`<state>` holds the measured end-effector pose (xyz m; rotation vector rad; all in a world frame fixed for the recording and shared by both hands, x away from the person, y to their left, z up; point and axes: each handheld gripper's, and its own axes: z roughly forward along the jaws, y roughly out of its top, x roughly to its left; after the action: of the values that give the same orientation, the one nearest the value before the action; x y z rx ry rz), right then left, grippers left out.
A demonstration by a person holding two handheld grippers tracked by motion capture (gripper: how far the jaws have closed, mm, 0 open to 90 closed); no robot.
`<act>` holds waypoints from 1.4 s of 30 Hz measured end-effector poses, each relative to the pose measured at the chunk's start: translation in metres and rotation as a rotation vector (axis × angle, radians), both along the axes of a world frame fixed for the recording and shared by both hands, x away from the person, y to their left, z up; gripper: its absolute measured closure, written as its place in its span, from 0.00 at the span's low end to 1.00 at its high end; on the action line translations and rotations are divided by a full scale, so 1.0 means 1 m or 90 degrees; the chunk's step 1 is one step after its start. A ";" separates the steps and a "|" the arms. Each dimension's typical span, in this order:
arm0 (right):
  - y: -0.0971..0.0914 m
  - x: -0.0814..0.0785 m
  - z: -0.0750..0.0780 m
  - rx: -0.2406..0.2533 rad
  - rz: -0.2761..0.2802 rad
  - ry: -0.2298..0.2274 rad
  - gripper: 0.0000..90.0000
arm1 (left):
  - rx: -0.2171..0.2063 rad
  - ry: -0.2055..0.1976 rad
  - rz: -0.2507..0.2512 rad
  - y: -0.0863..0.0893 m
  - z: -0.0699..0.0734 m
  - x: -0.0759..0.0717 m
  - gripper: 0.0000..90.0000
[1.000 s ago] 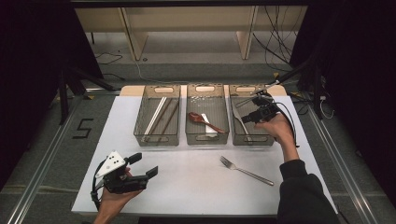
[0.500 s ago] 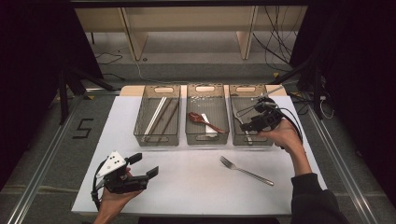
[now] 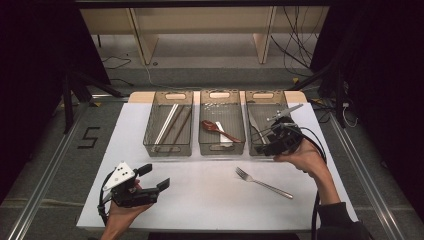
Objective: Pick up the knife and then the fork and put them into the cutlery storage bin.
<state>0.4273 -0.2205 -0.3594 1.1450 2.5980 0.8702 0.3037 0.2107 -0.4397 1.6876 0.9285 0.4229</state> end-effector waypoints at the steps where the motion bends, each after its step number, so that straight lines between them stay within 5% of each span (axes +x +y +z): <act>1: 0.001 -0.002 -0.001 -0.003 0.003 0.001 0.35 | 0.000 0.000 -0.001 0.000 0.000 0.000 0.18; 19: 0.010 -0.026 -0.019 -0.028 0.040 0.025 0.28 | 0.000 -0.001 -0.002 0.000 0.000 -0.001 0.18; 32: 0.012 -0.034 -0.035 -0.082 0.063 0.063 0.30 | 0.004 -0.002 -0.005 0.000 0.001 -0.001 0.18; 42: 0.017 -0.037 -0.052 -0.155 0.075 0.099 0.40 | 0.004 -0.002 -0.005 0.000 0.001 -0.001 0.18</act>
<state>0.3907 -0.2034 -0.4117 1.0401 2.8241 0.4819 0.3029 0.2110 -0.4390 1.6949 0.9181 0.4229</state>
